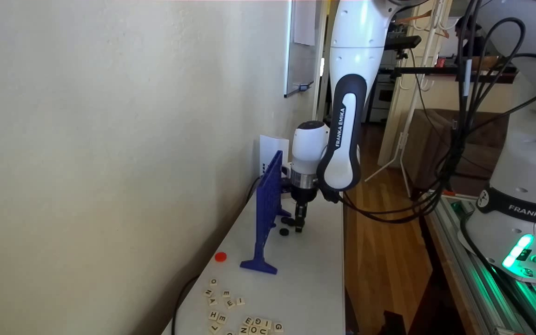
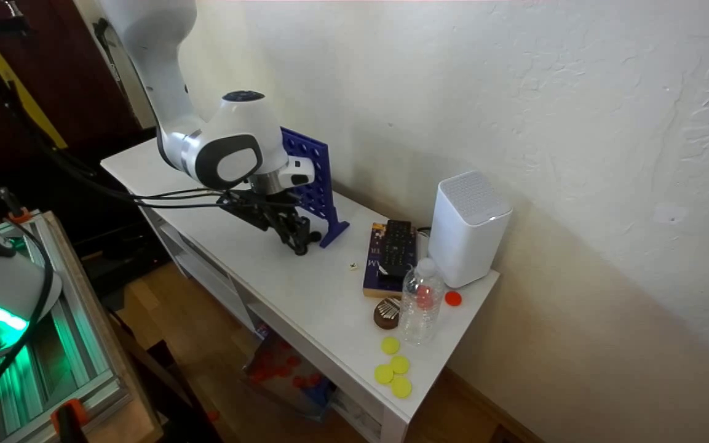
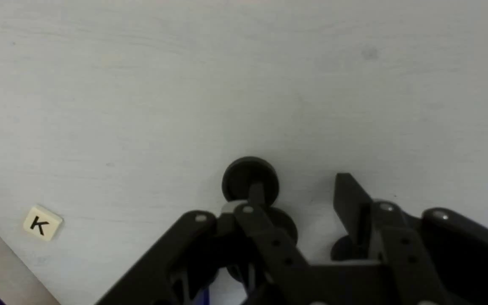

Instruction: Pick up the black circular object and put it inside the blue object

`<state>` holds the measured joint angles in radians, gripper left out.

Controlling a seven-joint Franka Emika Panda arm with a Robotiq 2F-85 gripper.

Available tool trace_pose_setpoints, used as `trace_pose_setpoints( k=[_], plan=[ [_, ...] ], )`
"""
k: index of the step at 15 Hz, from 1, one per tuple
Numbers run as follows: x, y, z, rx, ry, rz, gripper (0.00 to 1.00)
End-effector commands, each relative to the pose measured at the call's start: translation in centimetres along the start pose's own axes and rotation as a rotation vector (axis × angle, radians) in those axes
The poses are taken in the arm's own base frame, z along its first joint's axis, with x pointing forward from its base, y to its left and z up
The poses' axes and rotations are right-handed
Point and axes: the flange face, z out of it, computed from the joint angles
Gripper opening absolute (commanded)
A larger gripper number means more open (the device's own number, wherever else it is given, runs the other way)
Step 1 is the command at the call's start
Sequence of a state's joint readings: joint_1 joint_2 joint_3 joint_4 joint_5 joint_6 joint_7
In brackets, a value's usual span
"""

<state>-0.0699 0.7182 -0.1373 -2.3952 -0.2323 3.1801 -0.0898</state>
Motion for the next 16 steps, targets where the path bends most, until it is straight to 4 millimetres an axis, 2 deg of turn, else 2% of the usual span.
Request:
trace_pose_setpoints(
  k=[1,3,4,6,7,9,12,16],
  plan=[
    [0.2,0.2,0.6,0.009,0.006,0.002,0.44],
    [0.2,0.2,0.5,0.011,0.005,0.009,0.38],
    [0.2,0.3,0.5,0.013,0.005,0.01,0.26],
    [0.2,0.3,0.4,0.014,0.005,0.013,0.21],
    [0.2,0.3,0.4,0.015,0.005,0.015,0.09],
    [0.0,0.3,0.5,0.016,-0.002,0.019,0.0],
    [-0.2,0.5,0.6,0.014,-0.016,0.024,0.03],
    [-0.8,1.1,-1.3,0.024,-0.025,0.059,0.03]
  ],
)
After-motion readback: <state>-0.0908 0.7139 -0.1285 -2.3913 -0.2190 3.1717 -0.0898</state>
